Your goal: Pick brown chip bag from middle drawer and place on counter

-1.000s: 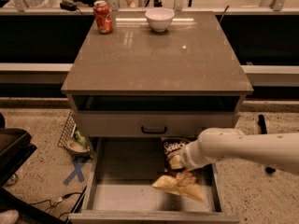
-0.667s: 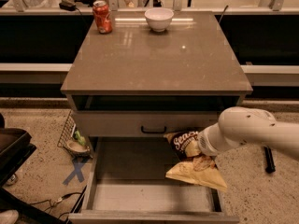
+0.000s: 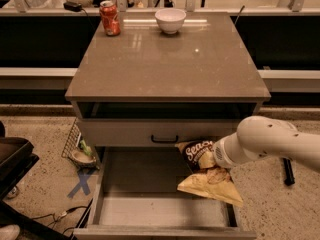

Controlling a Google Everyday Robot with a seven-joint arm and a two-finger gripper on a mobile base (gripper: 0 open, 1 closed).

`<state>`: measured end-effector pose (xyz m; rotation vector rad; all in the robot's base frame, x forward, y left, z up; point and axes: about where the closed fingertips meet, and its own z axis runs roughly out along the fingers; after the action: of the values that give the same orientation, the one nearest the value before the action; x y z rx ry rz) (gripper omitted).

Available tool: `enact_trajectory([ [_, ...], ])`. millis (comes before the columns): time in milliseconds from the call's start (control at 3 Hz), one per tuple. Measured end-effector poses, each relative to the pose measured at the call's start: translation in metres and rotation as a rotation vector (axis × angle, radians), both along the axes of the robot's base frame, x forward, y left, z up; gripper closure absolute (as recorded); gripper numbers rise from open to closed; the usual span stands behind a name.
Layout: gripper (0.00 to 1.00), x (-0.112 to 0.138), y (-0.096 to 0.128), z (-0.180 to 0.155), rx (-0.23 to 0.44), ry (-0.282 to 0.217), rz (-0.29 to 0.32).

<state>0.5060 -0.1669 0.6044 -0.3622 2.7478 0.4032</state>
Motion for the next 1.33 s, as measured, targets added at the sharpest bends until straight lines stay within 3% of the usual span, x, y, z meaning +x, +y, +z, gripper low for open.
enact_trajectory([
  [333,1.0,-0.012,-0.016,0.029,0.01,-0.016,-0.024],
  [667,1.0,-0.026,-0.033,0.085,-0.035,-0.049,-0.051],
  [1000,1.0,-0.024,-0.044,0.182,-0.116,-0.123,-0.119],
  [1333,1.0,-0.004,-0.037,0.25,-0.153,-0.181,-0.134],
])
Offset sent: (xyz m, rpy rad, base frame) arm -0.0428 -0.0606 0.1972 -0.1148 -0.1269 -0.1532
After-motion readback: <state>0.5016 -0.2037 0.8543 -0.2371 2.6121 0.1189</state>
